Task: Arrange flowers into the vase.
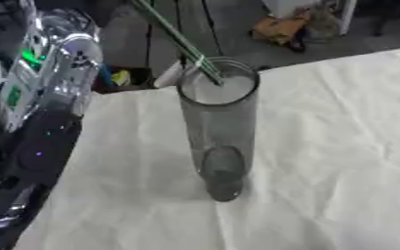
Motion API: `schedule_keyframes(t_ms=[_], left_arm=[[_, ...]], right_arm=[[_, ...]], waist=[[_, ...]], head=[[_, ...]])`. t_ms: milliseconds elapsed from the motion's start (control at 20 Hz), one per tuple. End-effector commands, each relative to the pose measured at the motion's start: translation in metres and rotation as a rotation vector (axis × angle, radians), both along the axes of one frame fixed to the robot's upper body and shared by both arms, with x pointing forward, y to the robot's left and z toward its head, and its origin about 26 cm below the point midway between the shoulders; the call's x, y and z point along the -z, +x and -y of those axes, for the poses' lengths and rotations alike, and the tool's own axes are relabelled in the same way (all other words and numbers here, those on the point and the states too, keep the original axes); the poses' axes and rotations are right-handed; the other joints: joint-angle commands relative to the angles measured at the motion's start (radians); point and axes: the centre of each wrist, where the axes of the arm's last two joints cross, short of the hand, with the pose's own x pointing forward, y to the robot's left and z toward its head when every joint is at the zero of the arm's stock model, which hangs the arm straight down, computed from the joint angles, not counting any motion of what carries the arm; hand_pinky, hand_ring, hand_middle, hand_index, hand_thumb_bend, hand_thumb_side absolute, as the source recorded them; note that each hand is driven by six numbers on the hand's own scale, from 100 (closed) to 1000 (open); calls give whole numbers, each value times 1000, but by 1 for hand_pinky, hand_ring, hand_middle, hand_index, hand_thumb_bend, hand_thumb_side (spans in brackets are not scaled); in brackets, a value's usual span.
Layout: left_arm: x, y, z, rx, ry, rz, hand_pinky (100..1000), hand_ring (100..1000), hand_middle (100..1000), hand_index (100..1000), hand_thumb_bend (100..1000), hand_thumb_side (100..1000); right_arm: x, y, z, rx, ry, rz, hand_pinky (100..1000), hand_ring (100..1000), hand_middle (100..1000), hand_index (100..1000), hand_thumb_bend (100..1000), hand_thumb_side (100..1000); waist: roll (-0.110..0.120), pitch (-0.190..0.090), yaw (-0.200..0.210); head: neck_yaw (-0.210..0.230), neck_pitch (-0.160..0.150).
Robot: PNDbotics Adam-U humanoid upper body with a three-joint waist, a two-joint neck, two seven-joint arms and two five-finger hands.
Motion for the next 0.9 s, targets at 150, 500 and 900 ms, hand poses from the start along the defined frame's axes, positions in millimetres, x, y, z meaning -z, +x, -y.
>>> schedule_keyframes(t_ms=[150,500,900], left_arm=[[-4,1,-1,-6,21,30,100,100,100,108,100,661],[-2,9,-1,-27,28,32,100,100,100,107,100,659],[2,17,-1,-71,56,51,100,100,100,107,100,655]], right_arm=[[-8,-2,0,4,-17,28,880,567,463,689,100,1000],[-9,-1,-2,0,-21,29,881,566,462,687,100,1000],[-9,-1,-2,3,-27,27,884,566,461,686,100,1000]], waist=[[11,1,-3],[14,6,-7],[19,11,-11]], head=[[4,-10],[5,-12],[6,-13]])
